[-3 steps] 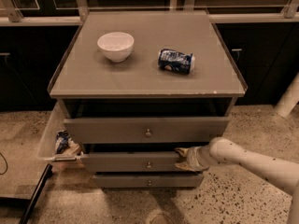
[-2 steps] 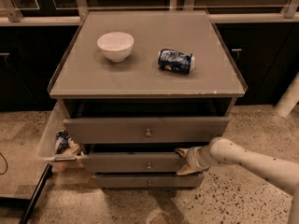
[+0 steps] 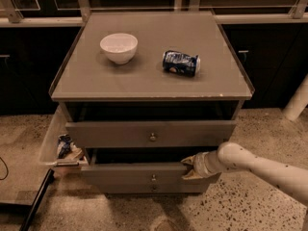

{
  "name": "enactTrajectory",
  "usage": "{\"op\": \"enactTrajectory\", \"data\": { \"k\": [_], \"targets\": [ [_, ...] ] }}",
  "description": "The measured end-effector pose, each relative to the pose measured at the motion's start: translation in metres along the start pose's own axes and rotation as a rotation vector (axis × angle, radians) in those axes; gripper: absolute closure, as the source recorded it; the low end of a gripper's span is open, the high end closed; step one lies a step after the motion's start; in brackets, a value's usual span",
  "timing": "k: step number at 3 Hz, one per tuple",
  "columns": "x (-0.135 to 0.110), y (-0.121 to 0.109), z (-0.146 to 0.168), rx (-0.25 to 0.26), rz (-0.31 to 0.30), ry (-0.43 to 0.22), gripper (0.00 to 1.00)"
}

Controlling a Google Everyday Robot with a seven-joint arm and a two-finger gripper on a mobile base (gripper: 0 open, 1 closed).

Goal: Open middle drawer

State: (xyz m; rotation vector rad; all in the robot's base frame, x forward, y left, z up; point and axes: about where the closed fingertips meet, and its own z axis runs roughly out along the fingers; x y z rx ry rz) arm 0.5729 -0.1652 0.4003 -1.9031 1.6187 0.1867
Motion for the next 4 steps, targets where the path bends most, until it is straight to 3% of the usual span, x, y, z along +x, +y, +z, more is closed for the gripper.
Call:
{"op": "enactTrajectory", "data": {
  "k": [2,3,4],
  "targets": [
    [0.005,-0.008,0.004,-0.004,0.030,-0.002,0.16],
    [0.004,0.000,0.006,-0.003,0.035,-0.013,0.19],
    [0.000,0.019,-0.002,0.011,0.027,-0.022,0.42]
  ]
}}
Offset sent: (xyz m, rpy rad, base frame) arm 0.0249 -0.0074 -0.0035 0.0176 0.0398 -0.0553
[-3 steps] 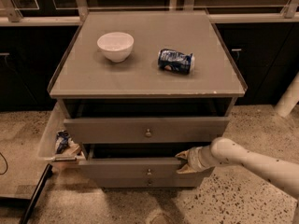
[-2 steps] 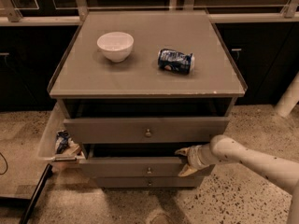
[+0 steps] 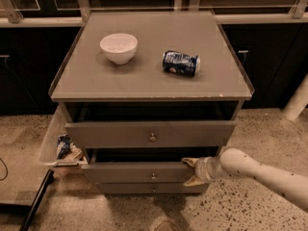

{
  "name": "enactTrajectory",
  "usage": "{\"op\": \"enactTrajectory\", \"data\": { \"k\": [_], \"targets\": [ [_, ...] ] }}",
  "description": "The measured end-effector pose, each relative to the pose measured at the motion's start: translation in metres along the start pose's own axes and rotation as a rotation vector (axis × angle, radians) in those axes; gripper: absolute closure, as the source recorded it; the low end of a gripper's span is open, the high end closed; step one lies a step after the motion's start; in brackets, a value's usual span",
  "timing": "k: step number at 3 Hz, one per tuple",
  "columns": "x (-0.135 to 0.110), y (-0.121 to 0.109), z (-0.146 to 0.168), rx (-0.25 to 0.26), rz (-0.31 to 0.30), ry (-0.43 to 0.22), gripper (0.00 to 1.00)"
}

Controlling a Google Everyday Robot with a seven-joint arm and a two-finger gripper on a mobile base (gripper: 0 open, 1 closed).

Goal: Open middle drawer

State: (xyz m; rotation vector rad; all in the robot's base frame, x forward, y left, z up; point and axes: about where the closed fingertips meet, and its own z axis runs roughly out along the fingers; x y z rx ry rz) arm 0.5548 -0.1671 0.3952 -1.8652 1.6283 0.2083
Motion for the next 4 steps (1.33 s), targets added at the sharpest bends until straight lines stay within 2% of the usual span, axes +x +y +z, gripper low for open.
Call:
{"op": "enactTrajectory", "data": {
  "k": [2,3,4],
  "targets": [
    [-0.013,0.041,-0.028,0.031,-0.037,0.015,0.88],
    [-0.014,0.057,-0.039,0.033,-0.040,0.028,0.86],
    [-0.014,0.057,-0.039,0.033,-0.040,0.028,0.62]
  ]
}}
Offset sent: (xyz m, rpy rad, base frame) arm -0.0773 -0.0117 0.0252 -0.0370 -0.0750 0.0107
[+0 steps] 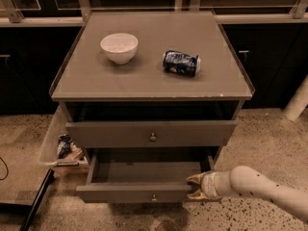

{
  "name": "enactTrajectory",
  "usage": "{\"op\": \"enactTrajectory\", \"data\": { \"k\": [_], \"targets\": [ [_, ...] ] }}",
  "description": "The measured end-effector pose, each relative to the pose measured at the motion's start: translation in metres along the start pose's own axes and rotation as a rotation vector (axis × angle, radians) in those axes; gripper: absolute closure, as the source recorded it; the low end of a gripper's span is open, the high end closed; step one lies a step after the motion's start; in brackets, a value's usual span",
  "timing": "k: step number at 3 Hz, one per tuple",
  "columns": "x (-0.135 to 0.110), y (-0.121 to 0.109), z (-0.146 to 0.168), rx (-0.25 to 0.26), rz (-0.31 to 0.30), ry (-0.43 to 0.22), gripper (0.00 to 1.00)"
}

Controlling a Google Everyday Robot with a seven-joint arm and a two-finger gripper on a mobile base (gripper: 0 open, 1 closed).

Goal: Open middle drawer

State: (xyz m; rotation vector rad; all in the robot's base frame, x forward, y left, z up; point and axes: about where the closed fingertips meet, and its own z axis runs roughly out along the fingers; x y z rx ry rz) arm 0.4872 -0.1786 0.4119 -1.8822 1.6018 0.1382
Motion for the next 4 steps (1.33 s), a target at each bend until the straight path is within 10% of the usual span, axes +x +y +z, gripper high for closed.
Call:
{"op": "enactTrajectory", "data": {
  "k": [2,4],
  "targets": [
    [0.004,0.011,0.001,-0.020,0.016,-0.029,0.21],
    [0.007,0.048,-0.028,-0.012,0.017,-0.047,0.62]
  ]
}}
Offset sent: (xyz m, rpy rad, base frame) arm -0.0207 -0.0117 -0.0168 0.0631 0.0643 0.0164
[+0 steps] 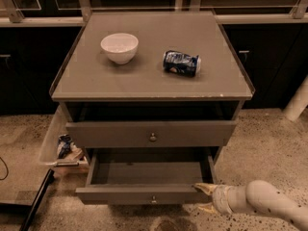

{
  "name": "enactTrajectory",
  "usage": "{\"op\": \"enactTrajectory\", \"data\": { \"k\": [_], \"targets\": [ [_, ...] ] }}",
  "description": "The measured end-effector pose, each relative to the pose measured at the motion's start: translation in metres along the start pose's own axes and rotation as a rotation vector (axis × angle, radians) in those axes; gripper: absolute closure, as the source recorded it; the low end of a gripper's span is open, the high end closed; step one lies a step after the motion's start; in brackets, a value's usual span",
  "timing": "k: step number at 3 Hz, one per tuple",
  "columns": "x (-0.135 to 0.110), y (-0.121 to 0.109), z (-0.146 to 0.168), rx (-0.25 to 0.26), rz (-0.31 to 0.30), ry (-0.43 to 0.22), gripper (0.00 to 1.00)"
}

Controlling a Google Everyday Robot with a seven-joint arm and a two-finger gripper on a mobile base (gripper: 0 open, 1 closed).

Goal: Open middle drawer

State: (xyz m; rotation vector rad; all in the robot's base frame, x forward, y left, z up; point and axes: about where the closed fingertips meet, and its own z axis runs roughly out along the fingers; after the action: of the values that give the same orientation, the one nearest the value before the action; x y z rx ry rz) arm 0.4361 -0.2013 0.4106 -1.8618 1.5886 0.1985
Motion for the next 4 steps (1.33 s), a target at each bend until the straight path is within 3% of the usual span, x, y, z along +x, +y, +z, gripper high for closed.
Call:
{"op": "enactTrajectory", "data": {
  "k": [1,2,3,4],
  "targets": [
    [-0.007,0.013,-0.015,0.010,-0.018,0.003,0.85],
    [-0.013,0.023,-0.026,0.014,-0.036,0.002,1.00],
    [-0.018,0.034,-0.036,0.017,-0.050,0.000,1.00],
    [-0.018,0.035,-0.037,0.018,-0.049,0.000,0.81]
  ]
}}
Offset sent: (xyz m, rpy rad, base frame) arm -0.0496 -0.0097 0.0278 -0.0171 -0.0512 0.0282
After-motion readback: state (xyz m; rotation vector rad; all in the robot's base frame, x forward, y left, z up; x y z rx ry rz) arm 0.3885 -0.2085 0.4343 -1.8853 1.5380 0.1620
